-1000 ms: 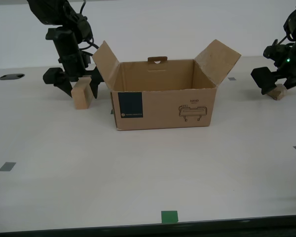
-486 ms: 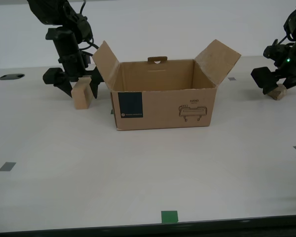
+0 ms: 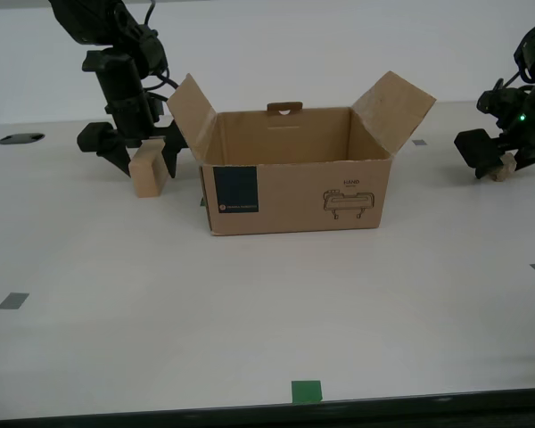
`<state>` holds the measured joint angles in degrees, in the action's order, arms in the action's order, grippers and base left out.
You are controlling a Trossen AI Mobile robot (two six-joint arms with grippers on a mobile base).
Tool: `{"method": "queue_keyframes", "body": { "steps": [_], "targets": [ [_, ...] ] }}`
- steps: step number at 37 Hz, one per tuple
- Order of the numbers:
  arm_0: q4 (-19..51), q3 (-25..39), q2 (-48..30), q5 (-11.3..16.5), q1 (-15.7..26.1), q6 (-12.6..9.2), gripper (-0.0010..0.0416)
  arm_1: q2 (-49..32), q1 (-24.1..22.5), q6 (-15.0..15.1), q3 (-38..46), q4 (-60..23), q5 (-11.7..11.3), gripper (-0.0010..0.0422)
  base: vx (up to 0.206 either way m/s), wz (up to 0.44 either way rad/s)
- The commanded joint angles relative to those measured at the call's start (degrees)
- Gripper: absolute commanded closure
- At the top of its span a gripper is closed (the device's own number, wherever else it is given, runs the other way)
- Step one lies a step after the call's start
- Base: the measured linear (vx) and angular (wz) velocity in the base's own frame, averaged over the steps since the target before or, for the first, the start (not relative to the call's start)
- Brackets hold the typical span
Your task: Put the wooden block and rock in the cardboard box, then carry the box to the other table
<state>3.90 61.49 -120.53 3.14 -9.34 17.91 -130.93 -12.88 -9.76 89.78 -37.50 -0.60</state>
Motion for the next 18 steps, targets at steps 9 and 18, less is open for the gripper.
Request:
{"method": "queue_keyframes", "body": {
  "steps": [9,18],
  "targets": [
    [-0.8,0.0,0.0,-0.5,0.0,0.1,0.0171,0.0,-0.2,-0.2,0.0,-0.2,0.1,0.0078,0.000,0.000],
    [-1.0,-0.1,0.0,-1.9,0.0,-0.1,0.0216,0.0,-0.4,-0.2,0.0,-0.3,0.1,0.0078,0.000,0.000]
  ]
}}
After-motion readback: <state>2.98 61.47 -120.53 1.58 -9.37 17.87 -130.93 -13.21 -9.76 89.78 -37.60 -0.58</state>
